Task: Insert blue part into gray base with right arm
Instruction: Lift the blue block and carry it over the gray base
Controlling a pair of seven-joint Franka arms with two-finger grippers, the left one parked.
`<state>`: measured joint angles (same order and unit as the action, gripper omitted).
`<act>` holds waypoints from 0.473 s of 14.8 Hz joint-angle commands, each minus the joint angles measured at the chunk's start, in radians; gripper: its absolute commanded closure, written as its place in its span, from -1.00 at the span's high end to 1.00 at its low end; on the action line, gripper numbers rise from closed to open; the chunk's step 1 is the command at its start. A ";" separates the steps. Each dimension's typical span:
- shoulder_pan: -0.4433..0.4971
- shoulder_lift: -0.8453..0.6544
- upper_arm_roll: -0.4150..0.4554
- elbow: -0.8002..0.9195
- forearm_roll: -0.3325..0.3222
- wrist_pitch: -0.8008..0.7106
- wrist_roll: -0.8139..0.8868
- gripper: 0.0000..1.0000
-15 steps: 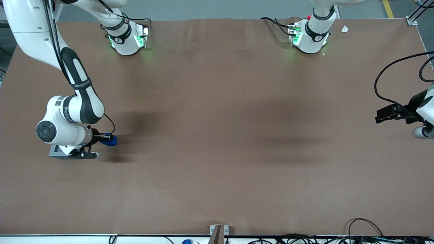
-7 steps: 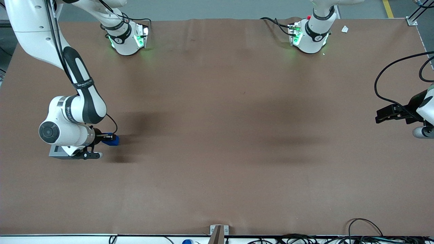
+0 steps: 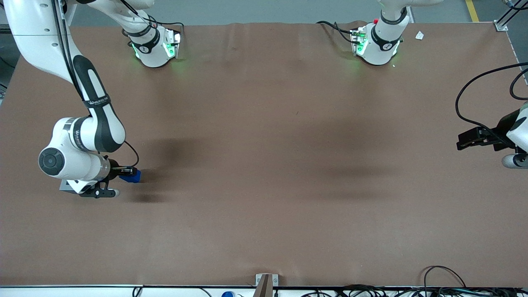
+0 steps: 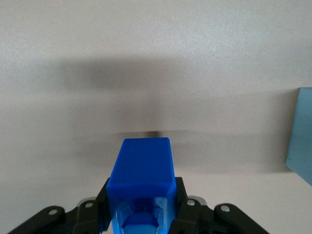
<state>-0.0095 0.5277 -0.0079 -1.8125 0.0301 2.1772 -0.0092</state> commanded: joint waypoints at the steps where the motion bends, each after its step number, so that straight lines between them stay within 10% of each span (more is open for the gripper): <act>1: -0.010 -0.018 0.002 0.008 -0.010 -0.013 -0.003 -0.70; 7: -0.047 -0.011 0.002 0.087 -0.010 -0.078 -0.009 -0.70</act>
<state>-0.0332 0.5277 -0.0178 -1.7571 0.0293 2.1476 -0.0101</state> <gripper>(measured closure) 0.493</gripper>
